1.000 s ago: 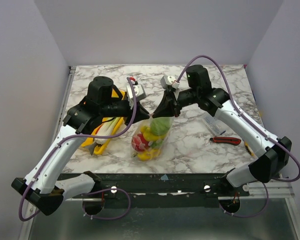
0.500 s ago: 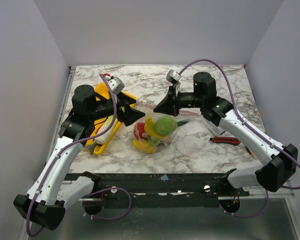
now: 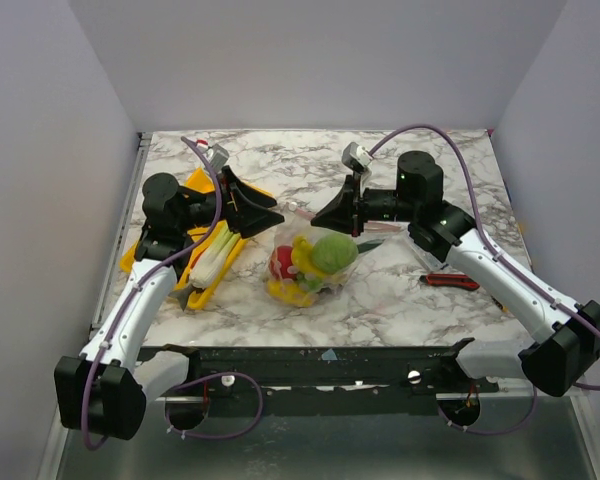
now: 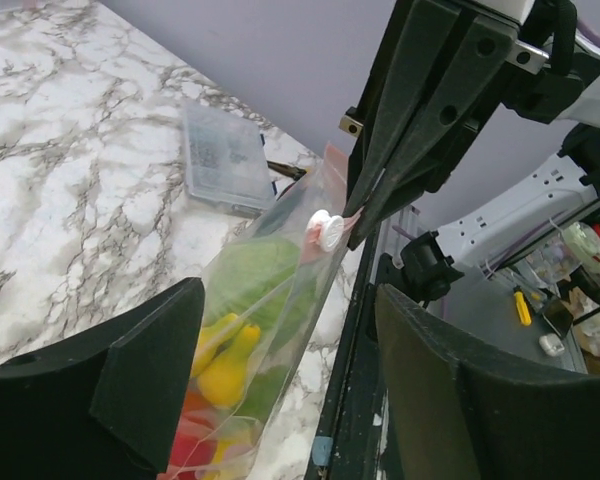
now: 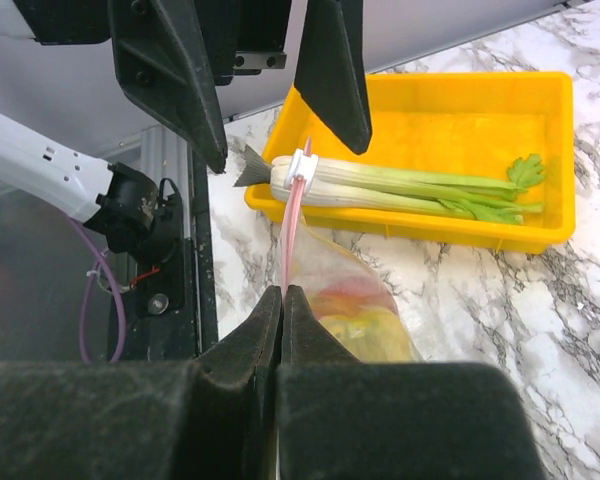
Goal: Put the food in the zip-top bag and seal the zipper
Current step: Zip the zipper food storage bag at the center of the board, then place the zipper food storage bag at the center of the board, then reset both arms
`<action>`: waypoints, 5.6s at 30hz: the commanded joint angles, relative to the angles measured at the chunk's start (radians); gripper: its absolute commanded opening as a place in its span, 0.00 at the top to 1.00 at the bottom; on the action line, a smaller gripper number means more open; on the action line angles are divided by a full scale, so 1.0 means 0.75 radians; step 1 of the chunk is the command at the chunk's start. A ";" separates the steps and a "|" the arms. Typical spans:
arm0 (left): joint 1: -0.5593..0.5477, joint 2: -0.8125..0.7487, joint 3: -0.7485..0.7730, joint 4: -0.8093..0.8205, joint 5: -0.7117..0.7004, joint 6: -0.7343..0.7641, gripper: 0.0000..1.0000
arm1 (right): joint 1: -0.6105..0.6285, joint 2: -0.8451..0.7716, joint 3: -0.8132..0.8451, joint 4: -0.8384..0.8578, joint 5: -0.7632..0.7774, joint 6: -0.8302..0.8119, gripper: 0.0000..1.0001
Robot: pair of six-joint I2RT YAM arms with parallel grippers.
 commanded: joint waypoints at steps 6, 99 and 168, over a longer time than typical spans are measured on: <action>-0.119 -0.008 0.048 -0.110 0.001 0.204 0.52 | 0.003 0.025 0.054 0.122 -0.049 0.083 1.00; 0.234 -0.036 0.026 -0.354 -0.426 0.240 1.00 | 0.039 -0.367 -0.280 -0.260 0.708 0.060 1.00; -0.311 0.078 0.930 -0.987 -1.284 0.559 0.08 | 0.039 -0.788 -0.004 -0.457 1.713 0.202 0.00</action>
